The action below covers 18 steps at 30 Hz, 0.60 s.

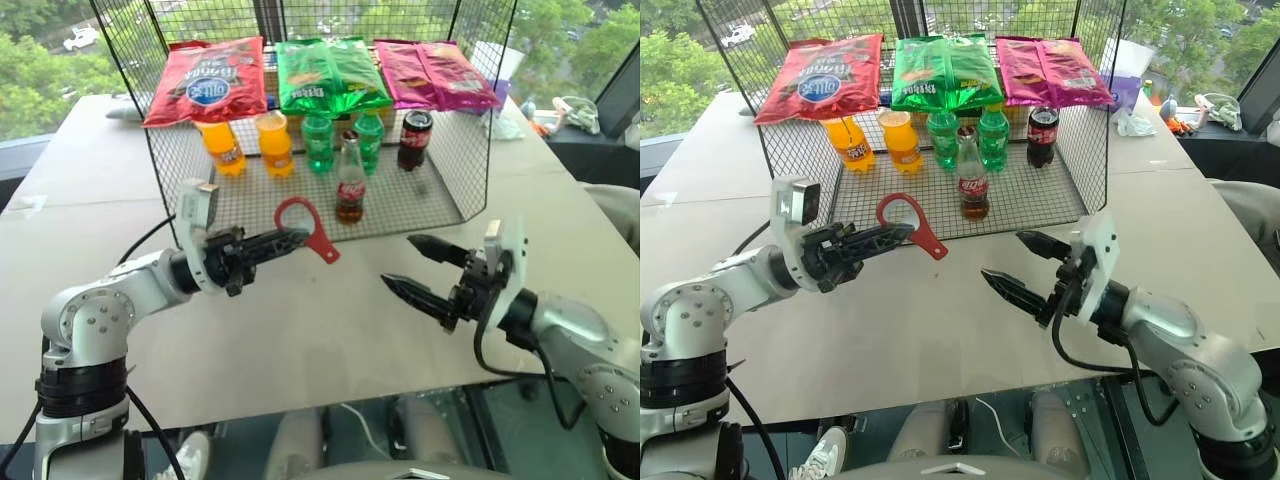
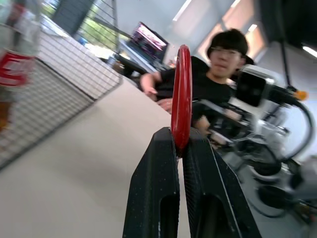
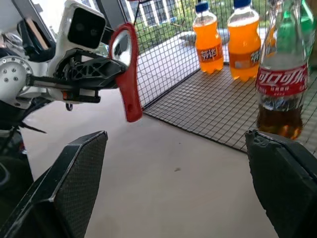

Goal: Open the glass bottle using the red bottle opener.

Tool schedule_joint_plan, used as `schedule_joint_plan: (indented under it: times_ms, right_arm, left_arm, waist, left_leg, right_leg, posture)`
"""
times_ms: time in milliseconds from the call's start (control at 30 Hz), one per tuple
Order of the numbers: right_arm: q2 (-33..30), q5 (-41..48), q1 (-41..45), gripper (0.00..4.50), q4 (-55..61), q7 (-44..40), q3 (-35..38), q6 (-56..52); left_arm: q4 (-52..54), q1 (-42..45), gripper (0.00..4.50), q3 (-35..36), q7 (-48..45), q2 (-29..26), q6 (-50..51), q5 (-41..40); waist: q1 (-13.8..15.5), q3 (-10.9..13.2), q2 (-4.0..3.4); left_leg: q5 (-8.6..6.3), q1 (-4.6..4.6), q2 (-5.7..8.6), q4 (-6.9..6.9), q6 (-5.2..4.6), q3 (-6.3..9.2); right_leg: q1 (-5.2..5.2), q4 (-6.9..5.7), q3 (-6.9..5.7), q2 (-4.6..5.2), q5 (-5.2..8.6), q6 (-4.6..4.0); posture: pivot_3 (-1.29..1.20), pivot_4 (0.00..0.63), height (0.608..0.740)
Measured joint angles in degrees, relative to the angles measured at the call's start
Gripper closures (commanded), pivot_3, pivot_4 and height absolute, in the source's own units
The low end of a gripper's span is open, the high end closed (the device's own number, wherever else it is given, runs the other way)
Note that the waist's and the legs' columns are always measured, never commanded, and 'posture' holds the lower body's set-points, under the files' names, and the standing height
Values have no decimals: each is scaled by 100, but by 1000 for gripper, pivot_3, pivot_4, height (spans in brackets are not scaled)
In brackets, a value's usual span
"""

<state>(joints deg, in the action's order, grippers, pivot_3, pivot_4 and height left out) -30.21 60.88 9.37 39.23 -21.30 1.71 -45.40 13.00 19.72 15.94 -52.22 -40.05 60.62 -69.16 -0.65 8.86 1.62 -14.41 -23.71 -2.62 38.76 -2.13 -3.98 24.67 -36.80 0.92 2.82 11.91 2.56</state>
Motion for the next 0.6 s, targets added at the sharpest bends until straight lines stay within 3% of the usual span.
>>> schedule_joint_plan:
  times_ms: [233,600]
  right_arm:
    - [116,1371,552,0,-428,396,-35,-624]
    - [-191,1854,901,0,-695,44,-273,-1084]
  left_arm:
    - [1,267,4437,-338,-135,24,280,-213]
    - [-3,399,4437,-527,-252,67,258,-180]
  waist:
    - [0,1,-1]
    - [-3,2,-2]
  left_leg:
    - [-1,-6,2,-2,-1,0]
    - [-1,-6,1,-1,-2,2]
  right_leg:
    - [2,3,2,-1,0,1]
    - [3,3,3,-2,0,0]
  posture:
    - [0,150,740]
    - [0,150,740]
